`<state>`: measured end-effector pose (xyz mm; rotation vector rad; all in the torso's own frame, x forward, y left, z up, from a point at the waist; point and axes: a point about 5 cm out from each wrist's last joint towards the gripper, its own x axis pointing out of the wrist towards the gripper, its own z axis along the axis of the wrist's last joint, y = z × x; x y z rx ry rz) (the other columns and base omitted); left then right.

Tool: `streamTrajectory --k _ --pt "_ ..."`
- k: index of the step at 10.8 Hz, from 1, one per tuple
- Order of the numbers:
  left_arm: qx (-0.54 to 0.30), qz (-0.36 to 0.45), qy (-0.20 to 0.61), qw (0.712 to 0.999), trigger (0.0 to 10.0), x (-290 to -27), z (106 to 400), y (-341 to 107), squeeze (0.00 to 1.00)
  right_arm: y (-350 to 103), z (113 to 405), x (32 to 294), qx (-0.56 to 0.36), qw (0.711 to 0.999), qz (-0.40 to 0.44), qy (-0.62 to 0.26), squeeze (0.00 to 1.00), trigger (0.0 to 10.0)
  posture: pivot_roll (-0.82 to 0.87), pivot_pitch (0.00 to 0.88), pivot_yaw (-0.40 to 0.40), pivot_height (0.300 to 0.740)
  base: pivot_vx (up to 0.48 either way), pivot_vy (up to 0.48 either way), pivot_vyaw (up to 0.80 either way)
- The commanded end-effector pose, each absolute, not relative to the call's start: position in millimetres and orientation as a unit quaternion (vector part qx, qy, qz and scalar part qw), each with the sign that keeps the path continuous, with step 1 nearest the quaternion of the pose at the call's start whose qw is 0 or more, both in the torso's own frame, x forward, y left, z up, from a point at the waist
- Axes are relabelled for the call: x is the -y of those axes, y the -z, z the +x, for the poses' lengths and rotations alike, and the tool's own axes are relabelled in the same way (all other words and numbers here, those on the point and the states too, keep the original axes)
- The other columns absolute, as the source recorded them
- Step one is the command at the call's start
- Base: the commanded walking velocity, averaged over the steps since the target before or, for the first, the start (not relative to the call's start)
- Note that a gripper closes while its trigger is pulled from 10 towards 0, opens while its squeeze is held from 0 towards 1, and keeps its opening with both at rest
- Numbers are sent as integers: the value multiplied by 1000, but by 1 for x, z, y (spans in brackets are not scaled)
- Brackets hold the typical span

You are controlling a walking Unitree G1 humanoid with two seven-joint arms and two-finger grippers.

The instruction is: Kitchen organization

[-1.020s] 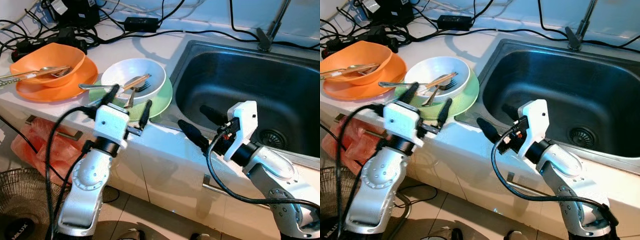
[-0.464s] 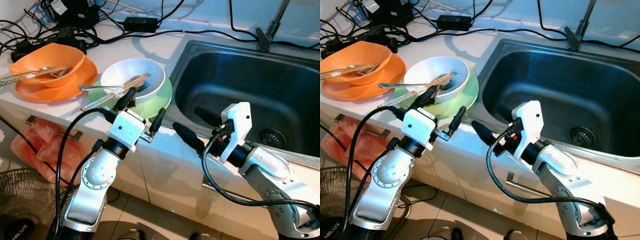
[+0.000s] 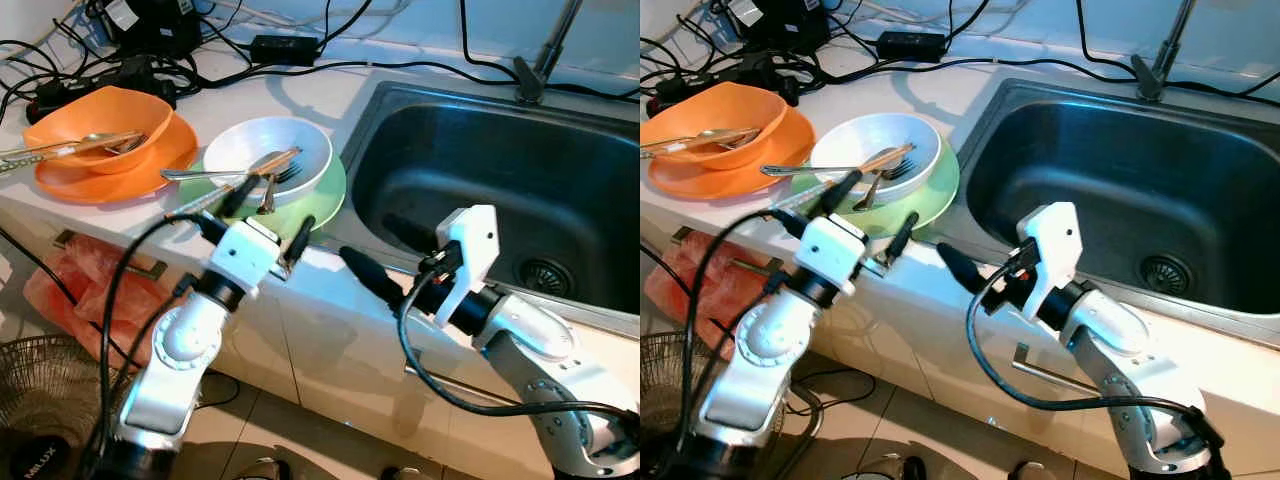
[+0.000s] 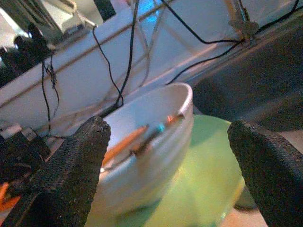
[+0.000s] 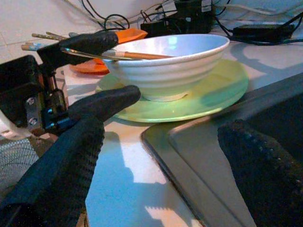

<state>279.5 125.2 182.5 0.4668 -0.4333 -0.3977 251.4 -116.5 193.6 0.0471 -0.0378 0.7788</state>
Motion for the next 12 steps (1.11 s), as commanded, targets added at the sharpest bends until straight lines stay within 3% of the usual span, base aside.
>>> streamTrajectory --k 1,4,5,6,12 --pt "216 234 191 928 10000 -127 281 -184 0 -198 251 114 32 923 14 -383 0 10000 38 129 59 740 0 0 0" --pt "228 241 202 921 10000 -126 284 -187 0 -197 251 113 34 923 13 -383 0 10000 39 130 59 740 0 0 0" --pt "234 245 213 917 1647 -124 285 -188 0 -197 250 112 35 923 12 -383 0 10000 40 131 59 740 0 0 0" --pt "235 247 216 915 0 -124 287 -188 0 -197 250 111 36 923 13 -383 0 10000 39 132 61 740 0 0 0" --pt "241 250 216 913 0 -126 291 -189 0 -196 249 109 35 922 17 -385 0 10000 45 136 59 740 0 0 0"
